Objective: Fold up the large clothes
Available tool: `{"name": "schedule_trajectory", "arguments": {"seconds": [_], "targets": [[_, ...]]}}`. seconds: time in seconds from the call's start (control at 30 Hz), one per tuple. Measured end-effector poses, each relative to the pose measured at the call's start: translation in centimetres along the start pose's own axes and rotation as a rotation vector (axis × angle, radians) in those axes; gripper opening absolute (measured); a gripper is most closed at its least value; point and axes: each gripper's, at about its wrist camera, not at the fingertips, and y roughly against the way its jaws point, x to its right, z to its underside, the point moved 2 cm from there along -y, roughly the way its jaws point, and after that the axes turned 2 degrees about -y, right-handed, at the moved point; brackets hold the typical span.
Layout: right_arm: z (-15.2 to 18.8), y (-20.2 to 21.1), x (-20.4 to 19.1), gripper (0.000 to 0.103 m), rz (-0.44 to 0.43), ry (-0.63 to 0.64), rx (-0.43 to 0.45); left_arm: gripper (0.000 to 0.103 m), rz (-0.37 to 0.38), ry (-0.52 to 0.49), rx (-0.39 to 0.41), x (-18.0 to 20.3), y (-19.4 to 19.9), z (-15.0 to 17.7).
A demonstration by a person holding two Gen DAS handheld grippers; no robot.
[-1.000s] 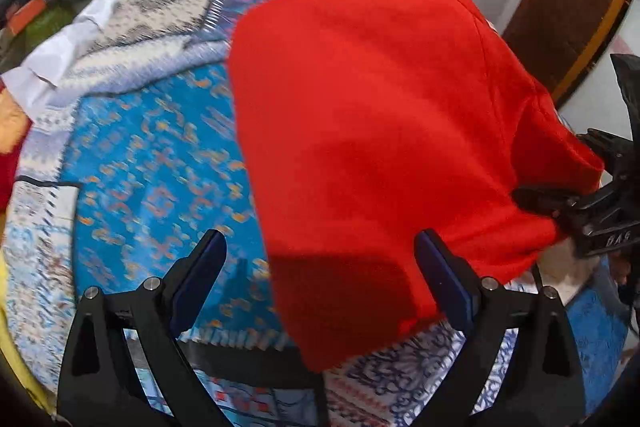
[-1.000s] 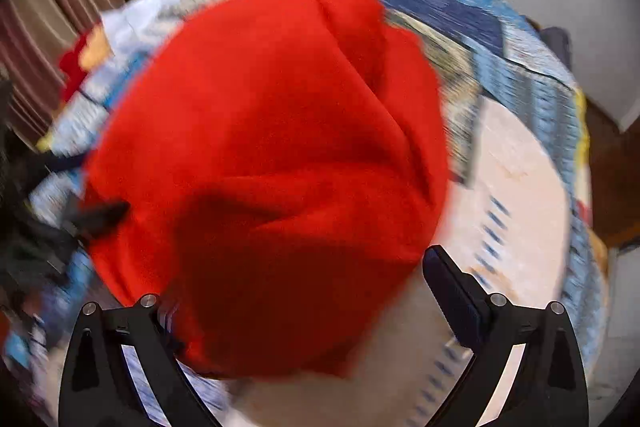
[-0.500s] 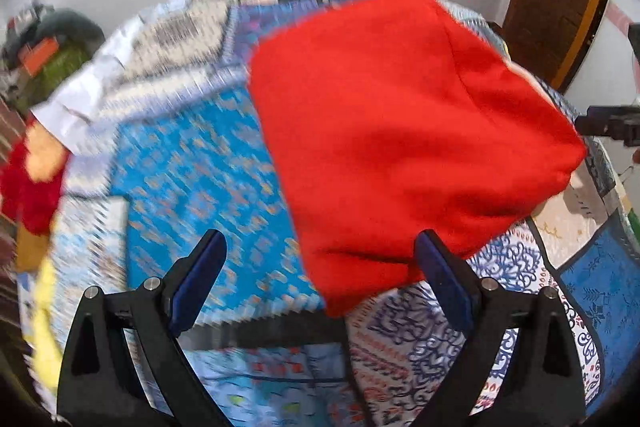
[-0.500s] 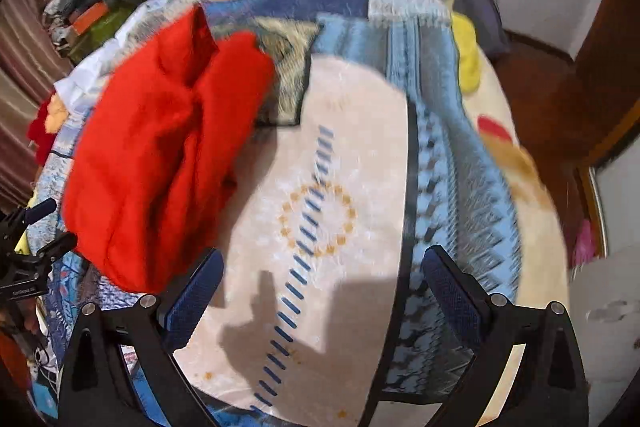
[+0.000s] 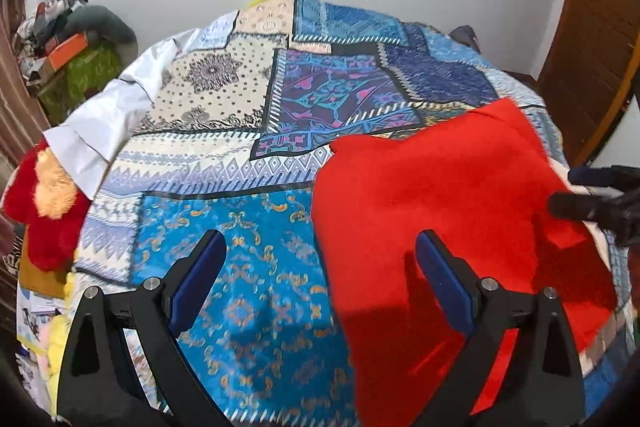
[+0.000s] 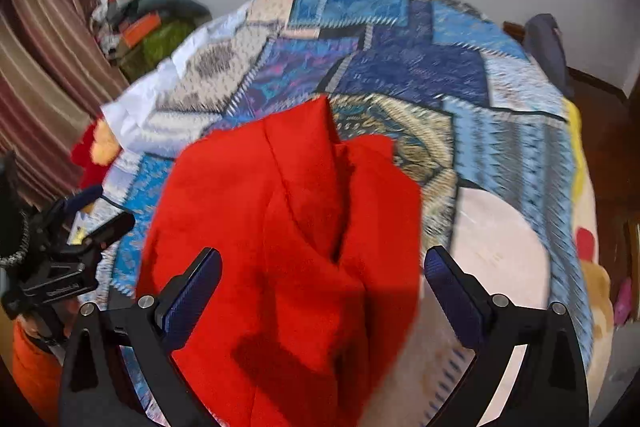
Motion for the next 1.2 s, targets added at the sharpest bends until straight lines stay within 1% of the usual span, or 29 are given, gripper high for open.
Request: {"name": "schedule_trajectory", "arguments": {"seconds": [0.13, 0.23, 0.3, 0.4, 0.47, 0.5, 0.57, 0.6, 0.67, 0.73, 0.8, 0.83, 0.9, 0.93, 0.97, 1.0, 1.07, 1.1, 1.13, 1.2], "targets": [[-0.7, -4.4, 1.2, 0.101, 0.028, -0.022, -0.071, 0.096, -0.008, 0.012, -0.038, 0.1, -3.2, -0.2], [-0.8, -5.9, 3.2, 0.101, -0.041, -0.082, -0.115, 0.098, 0.005, 0.037, -0.042, -0.3, -4.2, -0.3], [-0.7, -5.8, 4.7, 0.101, -0.092, -0.143, -0.13, 0.098, 0.005, 0.056, -0.04, -0.6, -3.9, -0.3], [-0.3, -4.5, 5.6, 0.101, -0.097, -0.167, -0.111, 0.097, -0.03, 0.068, -0.033, -1.2, -2.9, -0.6], [0.0, -3.0, 5.6, 0.101, -0.088, -0.153, -0.085, 0.097, -0.016, 0.082, -0.029, -1.7, -1.9, -0.5], [0.2, -2.0, 5.5, 0.101, -0.069, -0.139, -0.064, 0.097, 0.013, 0.091, -0.031, -1.8, -1.4, -0.4], [0.5, -0.5, 5.0, 0.101, -0.062, -0.106, -0.038, 0.097, 0.094, 0.115, -0.056, -1.9, -0.8, 0.3], [0.7, 0.1, 4.9, 0.101, -0.068, -0.094, -0.033, 0.097, 0.135, 0.125, -0.076, -1.8, -0.8, 0.7], [1.4, 0.7, 4.5, 0.102, -0.097, -0.085, -0.044, 0.097, 0.226, 0.148, -0.141, -1.4, -1.2, 2.2], [2.5, 0.3, 4.3, 0.102, -0.126, -0.089, -0.074, 0.097, 0.262, 0.174, -0.189, -1.2, -2.1, 3.5], [3.6, -0.9, 4.3, 0.102, -0.131, -0.09, -0.117, 0.098, 0.294, 0.211, -0.222, -1.0, -3.2, 4.7], [4.1, -1.5, 4.3, 0.102, -0.127, -0.093, -0.132, 0.098, 0.311, 0.227, -0.231, -0.9, -3.6, 4.8], [4.9, -2.9, 4.4, 0.102, -0.127, -0.109, -0.162, 0.097, 0.372, 0.271, -0.245, -0.8, -4.3, 5.0], [5.2, -3.5, 4.3, 0.102, -0.132, -0.12, -0.176, 0.097, 0.413, 0.289, -0.254, -0.7, -4.7, 4.9], [5.4, -4.1, 4.2, 0.102, -0.145, -0.128, -0.187, 0.097, 0.434, 0.292, -0.26, -0.5, -5.1, 4.7], [5.4, -4.3, 3.9, 0.102, -0.148, -0.122, -0.18, 0.097, 0.456, 0.288, -0.264, -0.2, -5.6, 4.5], [5.1, -4.7, 3.3, 0.101, -0.159, -0.091, -0.166, 0.097, 0.47, 0.28, -0.279, 0.3, -6.8, 4.1], [4.9, -5.0, 2.9, 0.098, -0.174, -0.085, -0.164, 0.097, 0.484, 0.286, -0.289, 0.6, -7.3, 4.1], [4.7, -5.3, 2.8, 0.096, -0.184, -0.091, -0.163, 0.097, 0.51, 0.301, -0.306, 0.8, -8.0, 4.0], [4.3, -6.1, 2.6, 0.094, -0.214, -0.125, -0.155, 0.096, 0.532, 0.32, -0.324, 1.0, -8.7, 3.9]]}}
